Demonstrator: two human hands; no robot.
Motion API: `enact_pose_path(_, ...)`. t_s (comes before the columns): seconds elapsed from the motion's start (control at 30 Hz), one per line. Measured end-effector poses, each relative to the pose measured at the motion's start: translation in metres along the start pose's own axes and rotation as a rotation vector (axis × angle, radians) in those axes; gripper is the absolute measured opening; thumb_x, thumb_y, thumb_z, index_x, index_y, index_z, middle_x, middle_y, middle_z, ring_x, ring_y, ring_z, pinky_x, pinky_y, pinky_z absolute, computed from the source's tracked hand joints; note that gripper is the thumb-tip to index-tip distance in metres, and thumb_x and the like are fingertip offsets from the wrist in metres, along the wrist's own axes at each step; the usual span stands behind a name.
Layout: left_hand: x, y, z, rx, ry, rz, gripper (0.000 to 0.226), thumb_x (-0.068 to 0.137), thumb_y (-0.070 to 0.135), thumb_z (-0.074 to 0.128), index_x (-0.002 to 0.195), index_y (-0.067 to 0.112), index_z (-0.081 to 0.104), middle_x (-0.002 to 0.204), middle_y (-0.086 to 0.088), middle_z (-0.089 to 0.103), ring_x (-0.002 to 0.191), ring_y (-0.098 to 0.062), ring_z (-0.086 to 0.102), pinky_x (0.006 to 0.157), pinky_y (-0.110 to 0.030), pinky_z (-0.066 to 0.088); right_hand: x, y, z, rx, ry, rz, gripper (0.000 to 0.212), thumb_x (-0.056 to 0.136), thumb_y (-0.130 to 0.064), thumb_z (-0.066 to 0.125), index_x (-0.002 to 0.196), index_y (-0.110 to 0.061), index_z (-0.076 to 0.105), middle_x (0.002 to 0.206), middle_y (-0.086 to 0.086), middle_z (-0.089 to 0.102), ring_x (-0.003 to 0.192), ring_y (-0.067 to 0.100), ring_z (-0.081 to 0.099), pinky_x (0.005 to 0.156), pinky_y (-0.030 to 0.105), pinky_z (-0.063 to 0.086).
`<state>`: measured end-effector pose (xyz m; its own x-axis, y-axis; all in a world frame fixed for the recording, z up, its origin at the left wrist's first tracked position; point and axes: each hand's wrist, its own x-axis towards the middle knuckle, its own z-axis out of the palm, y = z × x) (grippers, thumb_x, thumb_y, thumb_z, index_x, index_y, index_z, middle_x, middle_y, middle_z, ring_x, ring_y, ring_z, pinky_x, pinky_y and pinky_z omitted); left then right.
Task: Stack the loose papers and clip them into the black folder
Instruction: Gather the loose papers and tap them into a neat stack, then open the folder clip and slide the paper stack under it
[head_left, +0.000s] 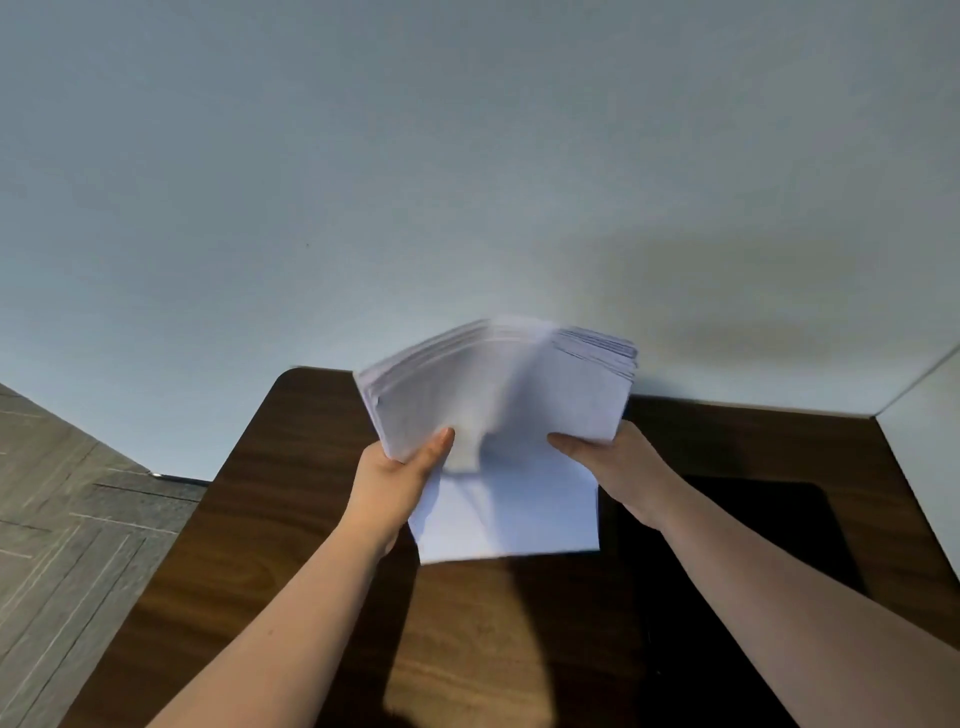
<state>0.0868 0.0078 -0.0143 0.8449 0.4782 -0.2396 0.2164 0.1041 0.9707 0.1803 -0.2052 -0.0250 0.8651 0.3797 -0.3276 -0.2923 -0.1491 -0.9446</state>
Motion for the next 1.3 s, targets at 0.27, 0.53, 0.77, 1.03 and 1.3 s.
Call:
enact_pose_path(0.27,0.005,0.004,0.002,-0.021,-0.104,0.060,0.031,0.063,0.012,0.087,0.087,0.028,0.077,0.096,0.001,0.078,0.099,-0.021,0.071,0.088,-0.040,0.054,-0.007,-0.005,-0.002,-0.002,0.050,-0.125,0.031,0.072,-0.015,0.080,0.087,-0.036,0.064,0.096,-0.012,0.070,0.094,0.003,0.064,0.082,0.022,0.050)
enact_pose_path(0.53,0.003,-0.013,-0.004,0.173,-0.111,-0.090,0.035,0.073,0.023,0.081,0.106,0.021,0.072,0.107,0.000,0.074,0.104,-0.016,0.067,0.091,-0.031,0.051,0.000,-0.003,-0.015,-0.066,-0.040,-0.114,0.031,0.077,-0.002,0.074,0.107,-0.009,0.070,0.094,-0.007,0.073,0.076,-0.010,0.068,0.062,0.004,0.050)
enact_pose_path(0.77,0.006,-0.008,-0.001,0.106,-0.110,-0.057,0.033,0.072,0.018,0.080,0.104,0.018,0.071,0.103,-0.002,0.076,0.102,-0.019,0.070,0.089,-0.034,0.054,-0.006,-0.012,-0.015,-0.113,0.006,-0.095,0.023,0.078,-0.021,0.075,0.080,-0.035,0.056,0.079,-0.020,0.060,0.076,-0.001,0.056,0.062,0.008,0.046)
enact_pose_path(1.03,-0.003,-0.003,0.048,0.199,-0.217,-0.227,0.042,0.069,0.031,0.084,0.106,0.015,0.072,0.102,0.003,0.076,0.096,-0.014,0.070,0.087,-0.032,0.053,-0.022,-0.006,-0.056,-0.122,0.070,0.083,0.024,0.081,-0.018,0.072,0.105,-0.019,0.068,0.103,0.002,0.071,0.094,0.020,0.069,0.086,0.036,0.054)
enact_pose_path(1.3,-0.027,-0.058,0.151,0.347,-0.181,-0.418,0.035,0.090,0.041,0.058,0.091,0.007,0.064,0.081,-0.010,0.067,0.069,-0.020,0.063,0.054,-0.028,0.049,-0.083,0.049,-0.171,-0.116,0.346,0.311,0.048,0.077,-0.017,0.076,0.121,-0.003,0.063,0.115,0.014,0.067,0.098,0.030,0.065,0.092,0.044,0.051)
